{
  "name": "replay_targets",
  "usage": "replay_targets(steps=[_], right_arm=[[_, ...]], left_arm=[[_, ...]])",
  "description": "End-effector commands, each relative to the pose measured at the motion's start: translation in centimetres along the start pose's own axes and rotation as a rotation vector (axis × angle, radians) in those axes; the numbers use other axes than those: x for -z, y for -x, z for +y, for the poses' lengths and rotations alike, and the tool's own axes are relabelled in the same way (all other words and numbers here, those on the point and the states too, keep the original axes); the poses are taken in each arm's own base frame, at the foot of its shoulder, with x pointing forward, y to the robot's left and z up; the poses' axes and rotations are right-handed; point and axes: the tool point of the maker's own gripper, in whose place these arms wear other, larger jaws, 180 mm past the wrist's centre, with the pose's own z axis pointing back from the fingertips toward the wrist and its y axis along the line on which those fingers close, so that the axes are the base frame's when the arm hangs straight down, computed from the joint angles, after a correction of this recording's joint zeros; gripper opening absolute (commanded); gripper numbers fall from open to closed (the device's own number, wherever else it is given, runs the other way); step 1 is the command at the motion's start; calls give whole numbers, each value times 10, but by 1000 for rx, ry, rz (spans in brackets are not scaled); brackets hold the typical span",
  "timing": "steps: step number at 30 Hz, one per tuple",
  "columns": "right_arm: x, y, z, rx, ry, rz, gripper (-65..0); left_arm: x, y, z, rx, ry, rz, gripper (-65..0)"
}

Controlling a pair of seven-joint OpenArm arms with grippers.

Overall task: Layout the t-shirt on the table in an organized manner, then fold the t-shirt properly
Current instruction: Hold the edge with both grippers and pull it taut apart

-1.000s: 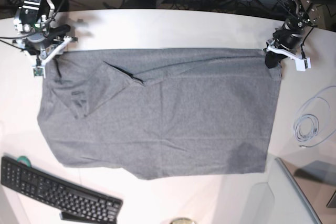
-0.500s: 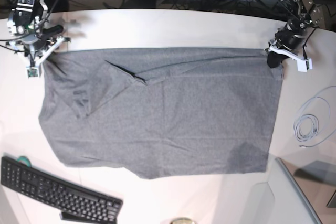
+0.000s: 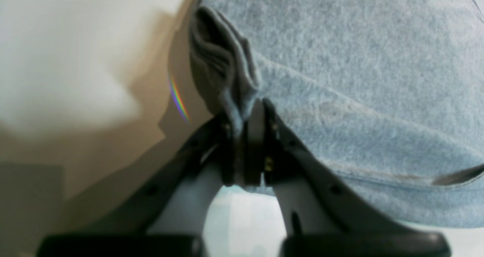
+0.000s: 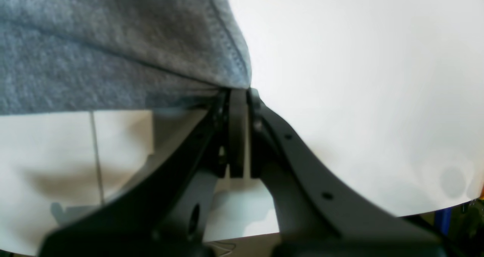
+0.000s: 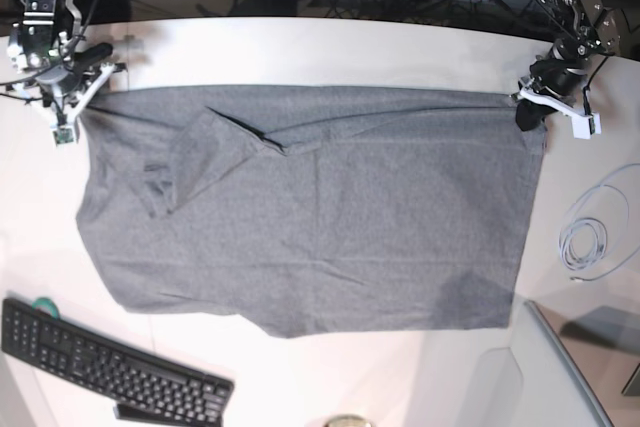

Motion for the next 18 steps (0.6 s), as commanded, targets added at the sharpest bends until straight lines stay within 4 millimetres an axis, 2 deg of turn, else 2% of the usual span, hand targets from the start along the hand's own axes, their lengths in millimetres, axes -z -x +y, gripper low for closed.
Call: replay_targets(steps=[1,3,6,7,9,12,14,18], right_arm=[[-3,-11,-8,-9,19,-32,-620],[-3,-11,-9,-10,21,-32,-539],[-4,-10,-16,-8,48,-29,-377],[-4,-8,-24,-21,83,-20,-357],[-6,-8,-44,-36,177,-8,-366],[-8,-10,-46,-36,217,-5,-372],[-17,-17,-52,7,241,-35,-372],[-36,-43,-53,85,247,-132,-372]], left_arm=[[-2,-19,3,13,-2,-49,-650],[-2,-19,3,13,-2,-49,-650],[-2,-18,4,14,-3,-48,-650],[-2,-18,4,14,-3,-48,-650],[-3,-18,4,14,-4,-46,-650],[-3,-18,4,15,-4,-47,-650],[-3,-18,4,15,-4,-47,-650],[-3,-19,4,15,-3,-49,-650]])
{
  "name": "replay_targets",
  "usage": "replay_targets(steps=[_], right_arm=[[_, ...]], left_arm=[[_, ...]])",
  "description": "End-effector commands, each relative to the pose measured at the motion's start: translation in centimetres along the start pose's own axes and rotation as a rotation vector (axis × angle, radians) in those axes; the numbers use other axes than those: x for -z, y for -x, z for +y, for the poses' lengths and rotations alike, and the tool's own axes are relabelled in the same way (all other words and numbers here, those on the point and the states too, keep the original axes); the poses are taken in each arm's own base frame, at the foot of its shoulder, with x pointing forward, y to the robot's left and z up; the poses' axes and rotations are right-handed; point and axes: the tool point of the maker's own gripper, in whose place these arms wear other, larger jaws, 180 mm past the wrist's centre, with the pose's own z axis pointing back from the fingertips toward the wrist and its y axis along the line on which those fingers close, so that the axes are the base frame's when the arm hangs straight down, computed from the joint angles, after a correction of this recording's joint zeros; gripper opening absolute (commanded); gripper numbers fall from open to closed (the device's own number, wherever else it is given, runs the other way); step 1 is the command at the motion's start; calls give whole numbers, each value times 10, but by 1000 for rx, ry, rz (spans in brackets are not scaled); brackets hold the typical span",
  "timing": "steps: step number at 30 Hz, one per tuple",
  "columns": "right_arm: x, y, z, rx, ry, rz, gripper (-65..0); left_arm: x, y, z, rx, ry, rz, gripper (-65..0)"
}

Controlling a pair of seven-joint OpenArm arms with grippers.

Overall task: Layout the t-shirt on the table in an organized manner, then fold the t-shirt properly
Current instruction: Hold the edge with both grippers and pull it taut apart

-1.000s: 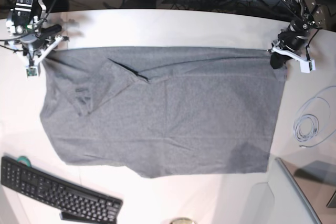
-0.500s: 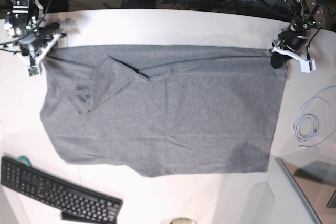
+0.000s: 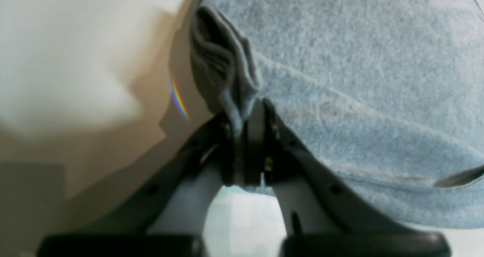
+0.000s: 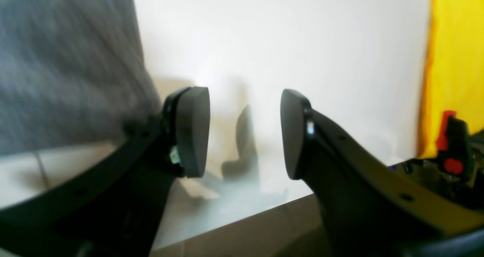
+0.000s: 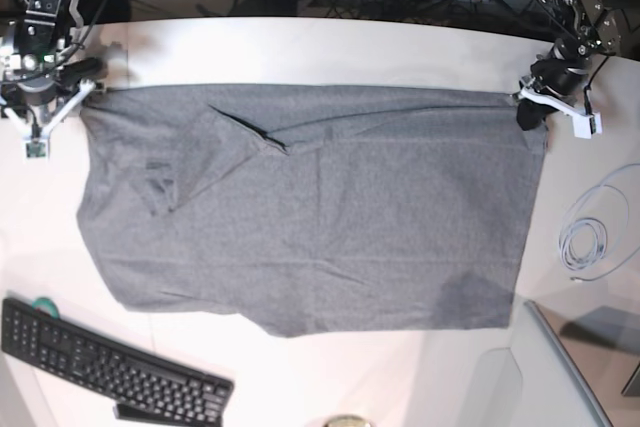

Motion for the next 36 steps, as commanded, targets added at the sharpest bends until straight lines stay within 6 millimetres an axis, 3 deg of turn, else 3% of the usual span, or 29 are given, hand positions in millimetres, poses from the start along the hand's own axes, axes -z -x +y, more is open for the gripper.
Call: replay_targets(steps=[1,5,9,14,21,27,31,36], right_arm=[[-7,-21,-6,3,6,-71,-372],[-23,-40,27,-39,-157,-138,-372],[-28,-26,46,-69,-217,-51,-374],[-31,6,53,-103,-204,31,-374],[-32,19,53,-120,-202,62,-374],[-19,44,66,-117,-244,136,-395],[-16,42,67,-108,-248,136,-497],[-15,38,68,-111,-249,129,-435]], left_arm=[[-2,-18,3,12,-1,-49,-650],[-4,-20,3,23,-3,-54,-650],[-7,-33,0,50,-1,-81,-650],[-7,-31,-1,57,-2,-60,-650],[-7,-29,-1,55,-2,-54,-650],[-7,-29,-1,55,-2,-52,-650],[-7,-29,-1,55,-2,-52,-650],[-7,-27,-1,52,-2,-49,-650]])
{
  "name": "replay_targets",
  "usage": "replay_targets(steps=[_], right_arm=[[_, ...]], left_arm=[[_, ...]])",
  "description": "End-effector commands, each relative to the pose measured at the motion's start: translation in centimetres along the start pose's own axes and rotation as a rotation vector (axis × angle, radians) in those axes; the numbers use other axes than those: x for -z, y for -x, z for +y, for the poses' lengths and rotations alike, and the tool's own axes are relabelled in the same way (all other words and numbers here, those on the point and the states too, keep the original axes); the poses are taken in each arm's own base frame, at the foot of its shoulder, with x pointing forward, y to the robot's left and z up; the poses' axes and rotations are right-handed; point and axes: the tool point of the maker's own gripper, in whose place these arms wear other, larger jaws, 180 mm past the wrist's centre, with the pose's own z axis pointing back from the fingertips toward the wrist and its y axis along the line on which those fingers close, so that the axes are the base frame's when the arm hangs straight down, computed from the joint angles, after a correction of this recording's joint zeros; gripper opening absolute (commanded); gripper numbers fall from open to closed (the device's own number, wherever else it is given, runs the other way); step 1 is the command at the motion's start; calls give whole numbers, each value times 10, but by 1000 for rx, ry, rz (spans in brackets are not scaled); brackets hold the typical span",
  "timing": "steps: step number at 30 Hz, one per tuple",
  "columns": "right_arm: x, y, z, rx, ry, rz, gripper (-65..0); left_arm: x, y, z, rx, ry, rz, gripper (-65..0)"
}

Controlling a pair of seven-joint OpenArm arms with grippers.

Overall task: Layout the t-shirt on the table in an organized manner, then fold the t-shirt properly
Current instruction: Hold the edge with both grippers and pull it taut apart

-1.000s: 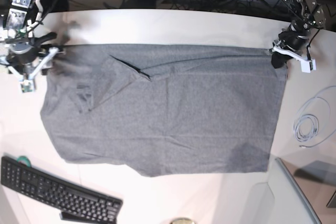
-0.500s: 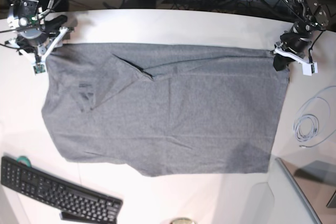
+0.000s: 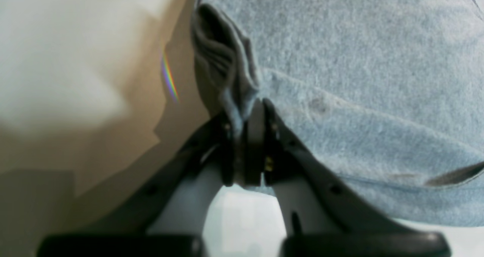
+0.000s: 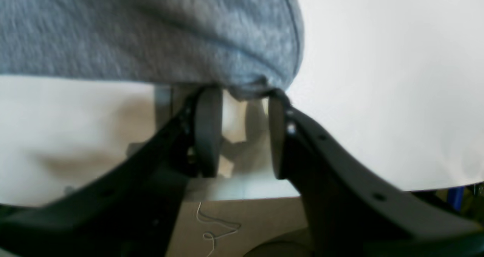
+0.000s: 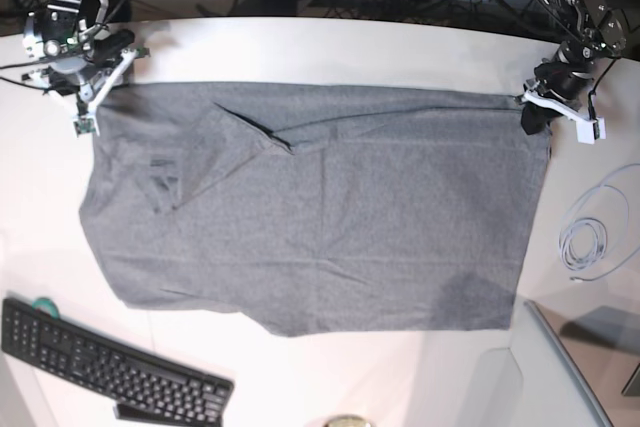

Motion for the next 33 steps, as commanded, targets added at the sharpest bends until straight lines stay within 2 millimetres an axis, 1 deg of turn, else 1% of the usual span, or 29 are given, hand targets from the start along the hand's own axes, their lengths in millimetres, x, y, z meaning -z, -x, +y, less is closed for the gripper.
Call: replay_targets(steps=[1,3,8,9,11,13,15,17,22,24,26,28,31,33], right_arm=[[-3,-7,-6,-2,16,-24,-414],[-2,-6,-5,-2,15,-23,-392],[-1,-12,-7,2,18,-30,-398],[0,-10,-6,1,13,-23,-411],[5,-10,-12,-9,18,-13,-449],[13,-2,-11,-6,7,15,-497],[14,-4,-17,-8,15,15,-542],[14,-4,-19,-10,17,15,-570],[13,-6,-26,-28,33,12,-585],[14,-4,-28,-32,35,19,-593],[13,-4,-40,-47,56,21,-594],[14,-2,-45,-55,64,28,-594],[15,-2,-52,-62,72,27,-609],[17,-3,-51,-65,68,9,-617]], left_arm=[[-2,-17,3,13,2,-46,-650],[-2,-17,3,13,2,-46,-650],[-2,-17,3,12,2,-46,-650],[-2,-17,3,12,2,-48,-650],[-2,-17,3,12,2,-48,-650],[-2,-17,3,12,2,-48,-650],[-2,-17,3,12,2,-48,-650],[-2,-16,3,11,2,-45,-650],[-2,-16,3,11,2,-45,-650],[-3,-16,3,12,1,-46,-650],[-3,-17,4,13,0,-46,-650],[-3,-17,4,13,0,-46,-650],[-3,-17,4,13,0,-46,-650],[-3,-17,4,13,0,-44,-650]])
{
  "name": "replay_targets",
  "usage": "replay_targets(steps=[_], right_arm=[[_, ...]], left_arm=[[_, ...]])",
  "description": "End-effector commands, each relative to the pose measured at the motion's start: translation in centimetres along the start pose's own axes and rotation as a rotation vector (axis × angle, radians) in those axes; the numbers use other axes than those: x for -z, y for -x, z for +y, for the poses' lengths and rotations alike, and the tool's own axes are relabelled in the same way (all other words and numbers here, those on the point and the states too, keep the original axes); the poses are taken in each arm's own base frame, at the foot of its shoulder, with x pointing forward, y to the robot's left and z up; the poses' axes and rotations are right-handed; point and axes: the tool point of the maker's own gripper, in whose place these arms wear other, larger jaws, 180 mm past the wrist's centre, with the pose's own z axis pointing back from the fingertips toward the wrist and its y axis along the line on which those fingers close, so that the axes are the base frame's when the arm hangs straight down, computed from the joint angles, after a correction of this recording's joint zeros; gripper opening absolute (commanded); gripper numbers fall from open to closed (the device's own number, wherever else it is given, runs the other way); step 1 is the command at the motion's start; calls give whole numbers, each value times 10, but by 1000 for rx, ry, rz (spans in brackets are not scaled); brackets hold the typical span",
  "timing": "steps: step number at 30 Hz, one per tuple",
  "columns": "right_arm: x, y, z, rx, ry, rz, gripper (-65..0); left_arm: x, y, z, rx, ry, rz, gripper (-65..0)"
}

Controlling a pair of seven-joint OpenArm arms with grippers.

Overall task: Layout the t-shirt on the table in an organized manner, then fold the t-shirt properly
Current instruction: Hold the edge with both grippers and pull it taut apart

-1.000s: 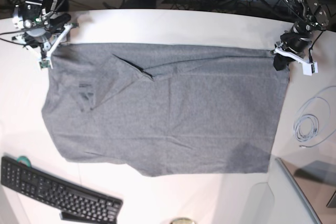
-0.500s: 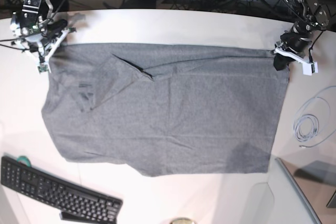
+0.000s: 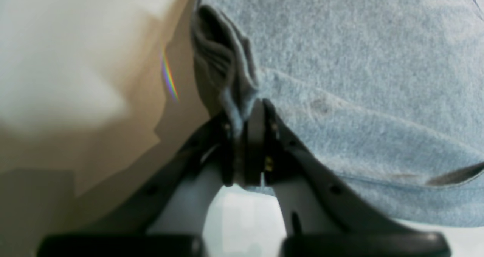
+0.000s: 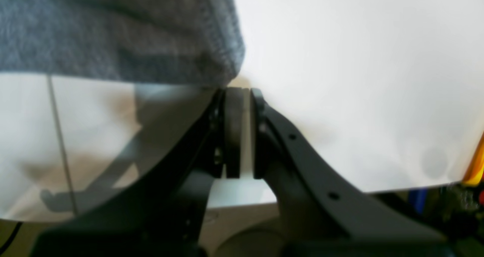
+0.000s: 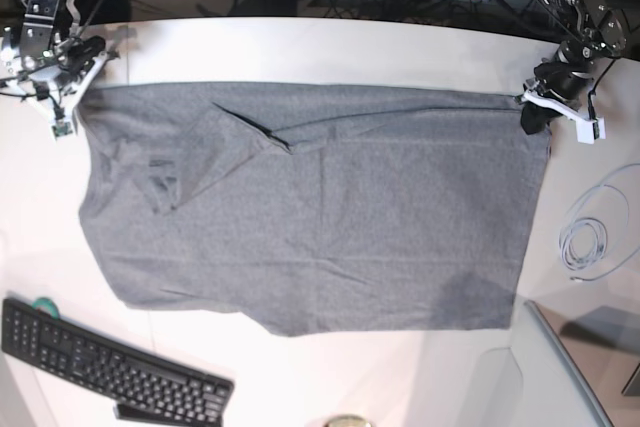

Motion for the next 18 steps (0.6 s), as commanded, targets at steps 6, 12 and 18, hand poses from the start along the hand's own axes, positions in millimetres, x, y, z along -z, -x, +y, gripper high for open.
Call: replay_targets(steps=[6,12,18], right_arm=[[2,-1,-7,3,13,-8,-614],[-17,-7,-64,212,256,-54,-612],[-50,-45,-29,145,113,-210,-611]], left_arm=[[-3,-19,3,18,0,-48,-650],[-3,-19,3,18,0,-48,-650],[-3,-19,3,18,0,-48,-650]])
